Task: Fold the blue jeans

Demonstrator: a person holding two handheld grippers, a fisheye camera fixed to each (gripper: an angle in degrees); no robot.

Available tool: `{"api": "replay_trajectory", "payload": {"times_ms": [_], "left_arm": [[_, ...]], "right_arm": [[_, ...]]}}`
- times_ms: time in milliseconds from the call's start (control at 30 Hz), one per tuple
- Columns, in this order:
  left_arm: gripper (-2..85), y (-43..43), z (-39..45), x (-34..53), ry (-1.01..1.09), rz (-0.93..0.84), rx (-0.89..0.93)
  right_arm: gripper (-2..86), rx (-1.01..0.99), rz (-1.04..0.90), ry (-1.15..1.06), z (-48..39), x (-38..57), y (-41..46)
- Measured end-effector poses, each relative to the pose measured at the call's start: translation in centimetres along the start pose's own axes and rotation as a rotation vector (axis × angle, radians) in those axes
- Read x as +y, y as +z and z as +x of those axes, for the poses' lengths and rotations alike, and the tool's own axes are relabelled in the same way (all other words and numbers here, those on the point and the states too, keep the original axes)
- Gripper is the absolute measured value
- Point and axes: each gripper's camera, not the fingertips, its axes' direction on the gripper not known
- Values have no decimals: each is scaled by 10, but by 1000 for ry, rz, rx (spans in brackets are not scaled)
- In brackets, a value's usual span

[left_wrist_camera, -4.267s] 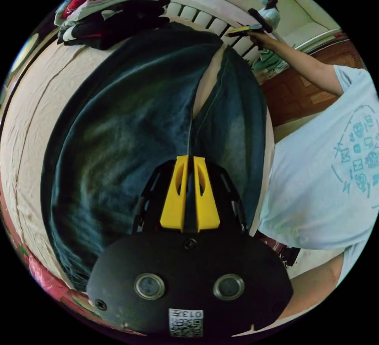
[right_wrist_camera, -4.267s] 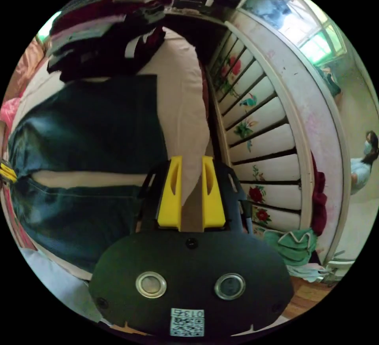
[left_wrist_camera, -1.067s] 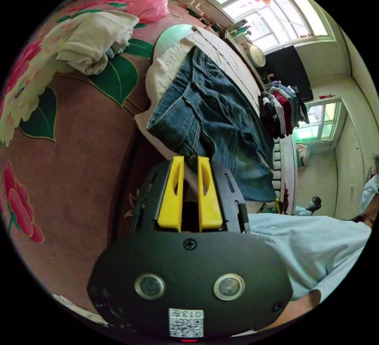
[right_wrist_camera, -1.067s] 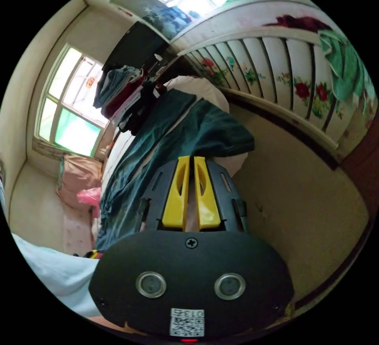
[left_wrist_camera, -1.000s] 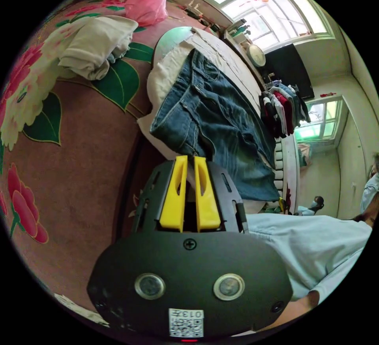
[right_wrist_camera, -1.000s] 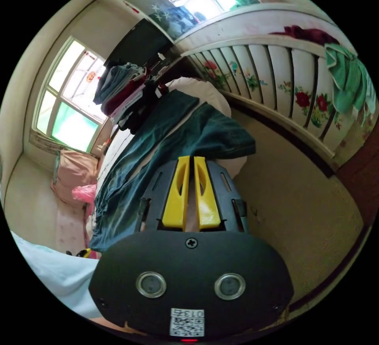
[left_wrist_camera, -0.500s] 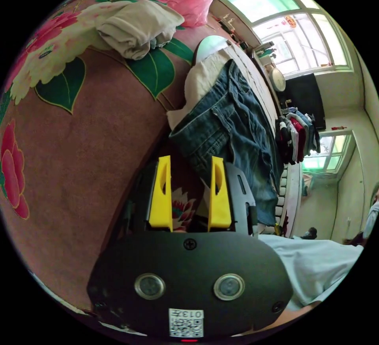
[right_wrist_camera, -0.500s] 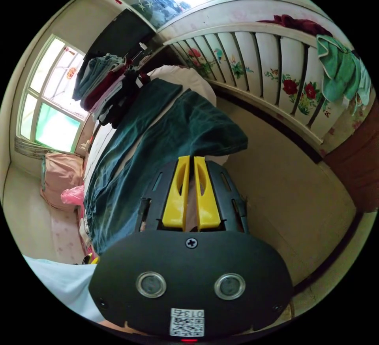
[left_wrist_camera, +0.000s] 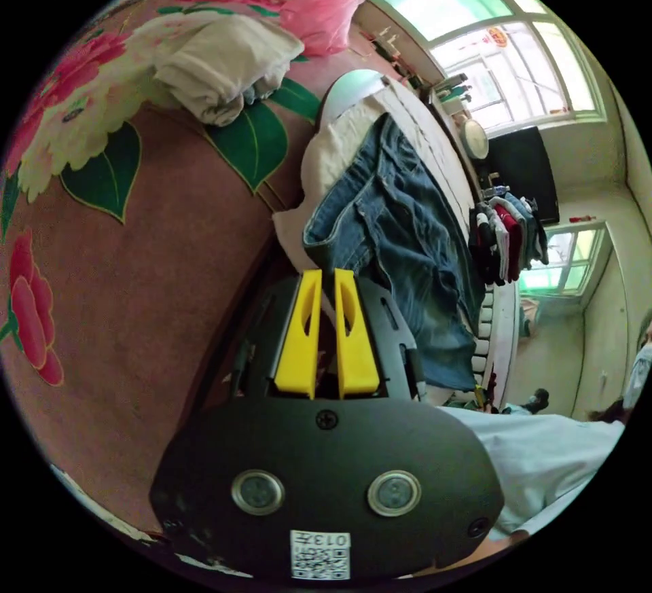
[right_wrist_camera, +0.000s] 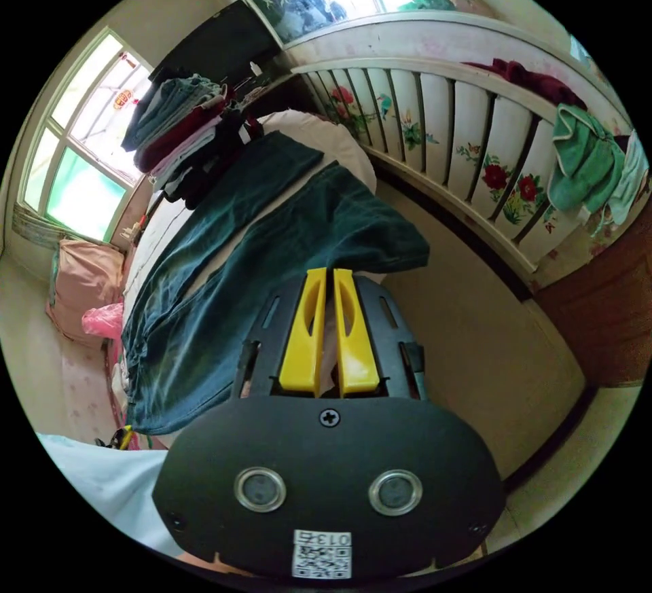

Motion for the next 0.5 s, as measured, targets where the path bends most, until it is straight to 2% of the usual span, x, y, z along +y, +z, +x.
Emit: {"api": "replay_trajectory", "payload": {"times_ms": [67, 200, 333, 500], "left_arm": [[24, -26, 38, 6, 134, 90, -2], [18, -62, 84, 10, 284, 162, -52], [13, -96, 107, 30, 298, 274, -47], [9, -77, 90, 43, 133, 216, -49]], "right_arm": [[14, -17, 56, -19, -13, -1, -12], [13, 33, 133, -99, -45, -15, -38], [13, 35, 170, -109, -61, -19, -53], [13, 35, 109, -34, -73, -24, -30]]}}
